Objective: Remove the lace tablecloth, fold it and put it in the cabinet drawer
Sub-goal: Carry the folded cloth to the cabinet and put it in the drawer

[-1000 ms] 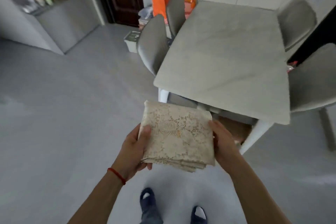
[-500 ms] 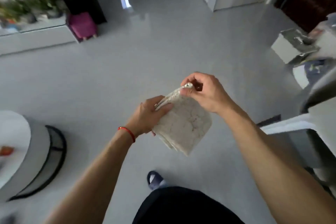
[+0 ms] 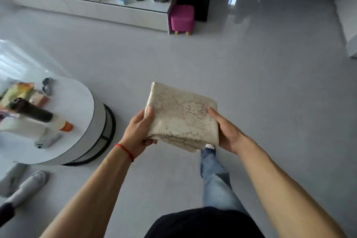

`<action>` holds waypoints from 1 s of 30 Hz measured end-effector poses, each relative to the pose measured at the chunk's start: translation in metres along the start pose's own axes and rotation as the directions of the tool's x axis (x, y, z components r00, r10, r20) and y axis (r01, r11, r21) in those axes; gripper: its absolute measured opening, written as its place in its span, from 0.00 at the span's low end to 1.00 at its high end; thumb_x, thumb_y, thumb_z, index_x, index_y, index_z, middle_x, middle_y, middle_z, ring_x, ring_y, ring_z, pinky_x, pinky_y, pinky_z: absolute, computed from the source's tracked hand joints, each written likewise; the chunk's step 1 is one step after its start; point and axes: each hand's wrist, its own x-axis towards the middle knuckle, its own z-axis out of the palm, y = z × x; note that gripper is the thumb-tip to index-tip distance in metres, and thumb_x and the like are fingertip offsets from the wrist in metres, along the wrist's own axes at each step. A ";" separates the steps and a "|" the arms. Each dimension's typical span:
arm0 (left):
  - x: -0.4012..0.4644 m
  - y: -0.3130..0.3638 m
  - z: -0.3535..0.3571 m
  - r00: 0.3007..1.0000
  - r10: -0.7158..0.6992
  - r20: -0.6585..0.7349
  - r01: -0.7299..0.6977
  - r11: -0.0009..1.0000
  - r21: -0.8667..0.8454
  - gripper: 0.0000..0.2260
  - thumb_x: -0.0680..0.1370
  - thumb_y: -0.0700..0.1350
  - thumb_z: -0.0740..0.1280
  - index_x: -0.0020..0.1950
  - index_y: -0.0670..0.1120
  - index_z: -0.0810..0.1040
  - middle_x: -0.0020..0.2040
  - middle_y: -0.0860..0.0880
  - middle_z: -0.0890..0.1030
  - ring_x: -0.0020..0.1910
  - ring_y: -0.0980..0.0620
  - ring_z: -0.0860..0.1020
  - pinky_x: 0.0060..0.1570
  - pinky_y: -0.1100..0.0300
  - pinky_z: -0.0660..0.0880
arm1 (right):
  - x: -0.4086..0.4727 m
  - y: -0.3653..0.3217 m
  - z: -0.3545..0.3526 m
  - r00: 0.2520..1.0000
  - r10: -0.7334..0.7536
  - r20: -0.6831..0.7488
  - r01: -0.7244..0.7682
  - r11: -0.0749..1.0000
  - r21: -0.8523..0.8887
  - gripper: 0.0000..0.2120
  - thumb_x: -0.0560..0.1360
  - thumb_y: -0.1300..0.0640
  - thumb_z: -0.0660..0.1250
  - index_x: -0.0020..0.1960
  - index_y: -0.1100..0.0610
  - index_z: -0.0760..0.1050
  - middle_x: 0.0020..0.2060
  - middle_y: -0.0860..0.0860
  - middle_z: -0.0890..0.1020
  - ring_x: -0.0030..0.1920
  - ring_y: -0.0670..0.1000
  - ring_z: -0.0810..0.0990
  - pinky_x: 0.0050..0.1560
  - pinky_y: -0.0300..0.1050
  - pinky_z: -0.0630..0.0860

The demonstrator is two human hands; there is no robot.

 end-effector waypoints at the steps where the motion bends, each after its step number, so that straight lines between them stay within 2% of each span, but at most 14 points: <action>1: 0.018 0.009 0.000 0.999 -0.011 -0.031 0.010 1.000 -0.014 0.16 0.81 0.63 0.64 0.57 0.54 0.83 0.35 0.50 0.78 0.25 0.51 0.72 0.24 0.61 0.69 | 0.024 -0.020 0.003 0.998 -0.014 0.062 0.010 0.998 0.061 0.30 0.80 0.39 0.69 0.72 0.60 0.78 0.68 0.61 0.82 0.68 0.61 0.82 0.63 0.56 0.82; 3: 0.053 0.031 0.001 0.995 -0.039 -0.088 0.037 0.999 -0.026 0.17 0.80 0.64 0.63 0.58 0.54 0.82 0.35 0.49 0.78 0.26 0.50 0.73 0.27 0.60 0.69 | 0.067 -0.066 0.011 0.994 -0.085 0.065 0.084 0.996 0.006 0.23 0.81 0.50 0.70 0.72 0.60 0.77 0.62 0.58 0.86 0.61 0.58 0.86 0.54 0.50 0.85; 6: 0.102 0.071 -0.001 0.986 -0.021 -0.164 0.022 1.000 0.005 0.21 0.82 0.63 0.61 0.58 0.47 0.79 0.35 0.44 0.80 0.24 0.44 0.76 0.23 0.61 0.68 | 0.122 -0.142 0.031 0.977 -0.189 0.093 0.202 0.968 -0.151 0.17 0.82 0.58 0.70 0.70 0.56 0.76 0.58 0.54 0.88 0.56 0.54 0.88 0.48 0.46 0.85; 9: 0.154 0.114 -0.008 0.964 -0.045 -0.262 0.068 0.994 0.080 0.20 0.83 0.61 0.60 0.58 0.44 0.74 0.37 0.44 0.83 0.27 0.40 0.81 0.22 0.58 0.74 | 0.174 -0.216 0.054 0.964 -0.221 0.149 0.252 0.937 -0.242 0.16 0.81 0.59 0.71 0.68 0.52 0.75 0.58 0.53 0.88 0.56 0.54 0.88 0.49 0.47 0.86; 11: 0.190 0.136 -0.018 0.947 -0.094 -0.308 0.112 0.993 0.042 0.18 0.83 0.59 0.62 0.61 0.45 0.73 0.43 0.43 0.84 0.31 0.39 0.84 0.25 0.56 0.78 | 0.212 -0.257 0.071 0.965 -0.218 0.149 0.254 0.921 -0.295 0.18 0.81 0.58 0.72 0.69 0.52 0.73 0.60 0.54 0.86 0.57 0.54 0.88 0.51 0.50 0.86; 14: 0.256 0.165 -0.044 0.946 -0.093 -0.310 0.093 0.996 -0.016 0.17 0.81 0.54 0.68 0.65 0.45 0.74 0.55 0.37 0.83 0.36 0.42 0.85 0.29 0.54 0.81 | 0.273 -0.310 0.096 0.972 -0.183 0.150 0.225 0.910 -0.350 0.19 0.81 0.59 0.72 0.70 0.54 0.72 0.61 0.55 0.86 0.59 0.55 0.87 0.56 0.51 0.85; 17: 0.339 0.197 -0.084 0.946 -0.055 -0.319 0.074 0.996 0.049 0.17 0.80 0.52 0.71 0.64 0.44 0.75 0.54 0.36 0.83 0.36 0.44 0.85 0.29 0.55 0.81 | 0.344 -0.362 0.118 0.977 -0.124 0.172 0.188 0.884 -0.428 0.16 0.82 0.59 0.69 0.69 0.56 0.76 0.60 0.53 0.87 0.60 0.55 0.87 0.62 0.53 0.83; 20: 0.425 0.238 -0.126 0.946 -0.055 -0.319 0.121 0.974 0.192 0.16 0.79 0.50 0.71 0.63 0.43 0.77 0.53 0.41 0.83 0.41 0.45 0.85 0.33 0.53 0.83 | 0.408 -0.408 0.149 0.989 -0.128 0.068 0.145 0.857 -0.494 0.16 0.82 0.59 0.69 0.69 0.57 0.76 0.61 0.54 0.87 0.61 0.55 0.86 0.64 0.54 0.81; 22: 0.474 0.269 -0.152 0.952 -0.090 -0.293 0.165 0.957 0.240 0.16 0.79 0.50 0.72 0.63 0.44 0.78 0.55 0.44 0.84 0.50 0.45 0.84 0.48 0.50 0.84 | 0.444 -0.436 0.170 0.986 -0.166 -0.025 0.129 0.845 -0.520 0.17 0.81 0.60 0.70 0.69 0.57 0.75 0.62 0.55 0.86 0.61 0.55 0.86 0.64 0.53 0.82; 24: 0.520 0.306 -0.179 0.961 -0.138 -0.238 0.183 0.967 0.177 0.20 0.75 0.48 0.74 0.64 0.43 0.78 0.58 0.42 0.84 0.55 0.43 0.83 0.58 0.47 0.81 | 0.486 -0.468 0.193 0.975 -0.211 -0.075 0.142 0.840 -0.523 0.18 0.81 0.61 0.71 0.70 0.58 0.75 0.62 0.56 0.85 0.60 0.56 0.85 0.64 0.54 0.82; 27: 0.590 0.362 -0.211 0.963 -0.189 -0.191 0.211 0.972 0.103 0.26 0.66 0.45 0.70 0.64 0.40 0.78 0.58 0.38 0.83 0.53 0.41 0.82 0.59 0.42 0.79 | 0.544 -0.519 0.222 0.964 -0.229 -0.132 0.134 0.853 -0.505 0.18 0.81 0.63 0.70 0.70 0.58 0.75 0.61 0.56 0.85 0.60 0.57 0.85 0.65 0.57 0.80; 30: 0.663 0.408 -0.236 0.965 -0.201 -0.172 0.216 0.974 0.073 0.25 0.66 0.43 0.70 0.63 0.41 0.79 0.55 0.40 0.83 0.51 0.43 0.82 0.59 0.42 0.79 | 0.611 -0.572 0.240 0.964 -0.199 -0.178 0.096 0.880 -0.466 0.16 0.78 0.66 0.66 0.65 0.59 0.78 0.56 0.56 0.86 0.57 0.57 0.84 0.59 0.54 0.81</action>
